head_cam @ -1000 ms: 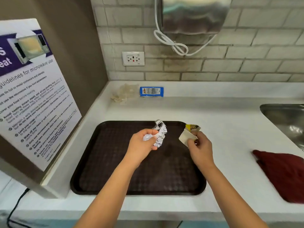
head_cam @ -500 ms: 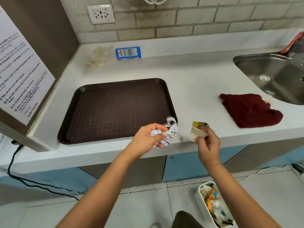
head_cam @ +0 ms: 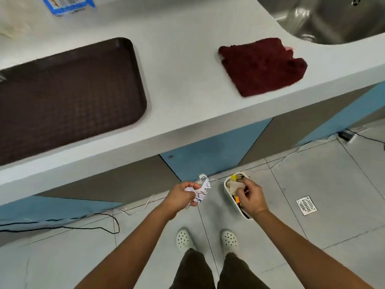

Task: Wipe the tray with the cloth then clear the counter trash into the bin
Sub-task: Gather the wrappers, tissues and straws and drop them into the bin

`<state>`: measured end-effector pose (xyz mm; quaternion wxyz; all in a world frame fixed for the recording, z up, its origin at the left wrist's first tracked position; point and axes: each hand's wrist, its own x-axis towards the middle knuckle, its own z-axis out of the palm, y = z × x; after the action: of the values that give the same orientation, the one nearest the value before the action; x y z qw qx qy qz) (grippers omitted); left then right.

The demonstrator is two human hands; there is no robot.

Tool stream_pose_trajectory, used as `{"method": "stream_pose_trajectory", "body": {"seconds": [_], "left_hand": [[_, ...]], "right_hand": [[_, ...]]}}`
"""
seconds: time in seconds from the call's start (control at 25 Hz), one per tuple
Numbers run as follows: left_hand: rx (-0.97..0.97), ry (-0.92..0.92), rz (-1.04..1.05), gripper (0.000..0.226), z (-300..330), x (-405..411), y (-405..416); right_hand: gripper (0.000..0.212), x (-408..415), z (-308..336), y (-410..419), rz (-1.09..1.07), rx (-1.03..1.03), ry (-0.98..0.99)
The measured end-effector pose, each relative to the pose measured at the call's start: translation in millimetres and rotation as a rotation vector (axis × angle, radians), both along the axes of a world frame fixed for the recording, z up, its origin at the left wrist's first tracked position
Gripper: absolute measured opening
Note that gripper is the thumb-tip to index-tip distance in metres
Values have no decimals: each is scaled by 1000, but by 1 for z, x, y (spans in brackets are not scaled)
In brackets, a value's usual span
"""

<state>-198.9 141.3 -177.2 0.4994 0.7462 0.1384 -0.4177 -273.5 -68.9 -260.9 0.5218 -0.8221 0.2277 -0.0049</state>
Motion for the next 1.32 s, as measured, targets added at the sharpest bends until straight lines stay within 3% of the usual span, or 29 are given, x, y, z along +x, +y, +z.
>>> {"method": "stream_pose_trajectory", "body": {"seconds": [0.12,0.2,0.36,0.64,1.12,1.24,1.32], "left_hand": [[53,47,42,31,-45,-5,-38],[72,73,44,33,-78,-10,-61],[127,72,-79,38,-147,-13,-102],[73,229,13,32,-258,-25,-158],[68,340,44,28,-375,-39,-224],[23,370,51,21,-390,-36,-233],[-31,453,-19,38,-399,-34,-233]], "right_hand": [[16,-40,-50,-39,-81,66,250],[24,-61,-80,-58,-179,120,374],[28,-82,-138,-93,-363,190,464],[33,-84,-236,-125,-323,187,560],[38,-74,-346,-132,-325,147,650],[39,-72,-360,-134,-224,91,706],[43,-71,-365,-133,-110,85,760]]}}
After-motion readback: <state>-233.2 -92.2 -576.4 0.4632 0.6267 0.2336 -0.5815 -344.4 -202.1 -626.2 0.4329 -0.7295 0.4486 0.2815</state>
